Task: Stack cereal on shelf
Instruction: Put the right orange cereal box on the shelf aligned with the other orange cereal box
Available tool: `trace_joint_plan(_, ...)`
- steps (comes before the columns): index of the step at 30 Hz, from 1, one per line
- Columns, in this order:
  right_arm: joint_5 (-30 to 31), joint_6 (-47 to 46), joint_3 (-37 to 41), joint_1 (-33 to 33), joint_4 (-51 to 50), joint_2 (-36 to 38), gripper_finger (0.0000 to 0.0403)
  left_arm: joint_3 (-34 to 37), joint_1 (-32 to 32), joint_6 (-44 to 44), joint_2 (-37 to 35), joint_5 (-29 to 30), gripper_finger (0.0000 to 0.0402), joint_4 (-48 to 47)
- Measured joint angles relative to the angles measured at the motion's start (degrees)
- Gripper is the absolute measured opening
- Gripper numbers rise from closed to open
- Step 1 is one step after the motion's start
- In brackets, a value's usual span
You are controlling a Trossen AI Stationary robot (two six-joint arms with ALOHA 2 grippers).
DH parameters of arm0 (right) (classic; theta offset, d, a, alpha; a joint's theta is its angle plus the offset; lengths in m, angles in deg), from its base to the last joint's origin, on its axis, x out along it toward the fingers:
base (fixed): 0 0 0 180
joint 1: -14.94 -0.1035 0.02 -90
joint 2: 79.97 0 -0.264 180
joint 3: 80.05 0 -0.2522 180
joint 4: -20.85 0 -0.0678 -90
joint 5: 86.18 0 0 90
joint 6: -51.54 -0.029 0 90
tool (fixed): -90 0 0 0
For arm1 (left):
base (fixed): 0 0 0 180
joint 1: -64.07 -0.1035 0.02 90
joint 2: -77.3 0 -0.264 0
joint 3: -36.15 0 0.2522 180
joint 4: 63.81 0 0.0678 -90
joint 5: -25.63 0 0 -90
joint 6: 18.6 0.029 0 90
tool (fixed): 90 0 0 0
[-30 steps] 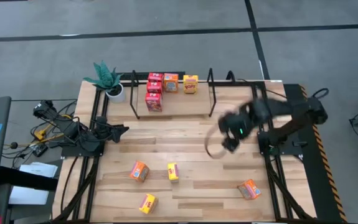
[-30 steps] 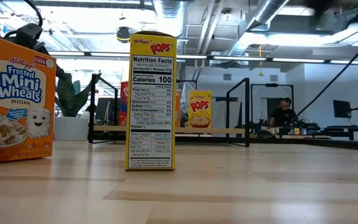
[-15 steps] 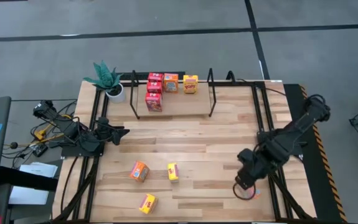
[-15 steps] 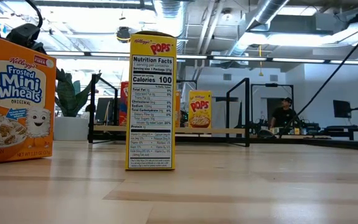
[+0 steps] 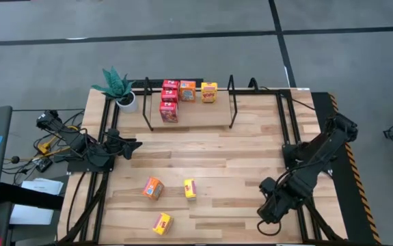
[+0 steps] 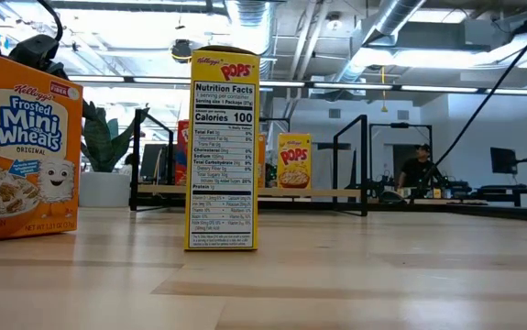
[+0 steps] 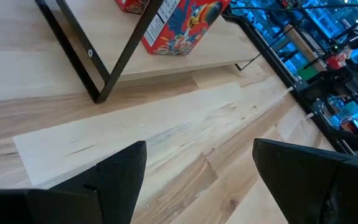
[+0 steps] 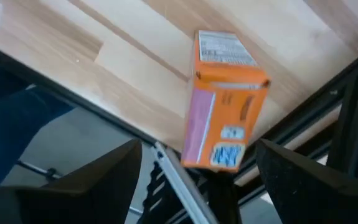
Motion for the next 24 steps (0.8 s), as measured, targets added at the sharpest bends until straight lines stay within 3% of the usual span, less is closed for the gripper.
trace_joint_plan(11, 0.93, 2.59, 5.46, 0.14, 5.24, -0.16, 0.0329, 0.00, 0.02, -1.19, 0.00, -0.09, 0.0286, 0.04)
trace_joint_plan(24, 0.50, 5.39, 9.76, 0.64, 9.81, -0.16, 0.0285, 0.00, 0.00, -1.29, -0.02, -0.08, 0.0286, 0.02)
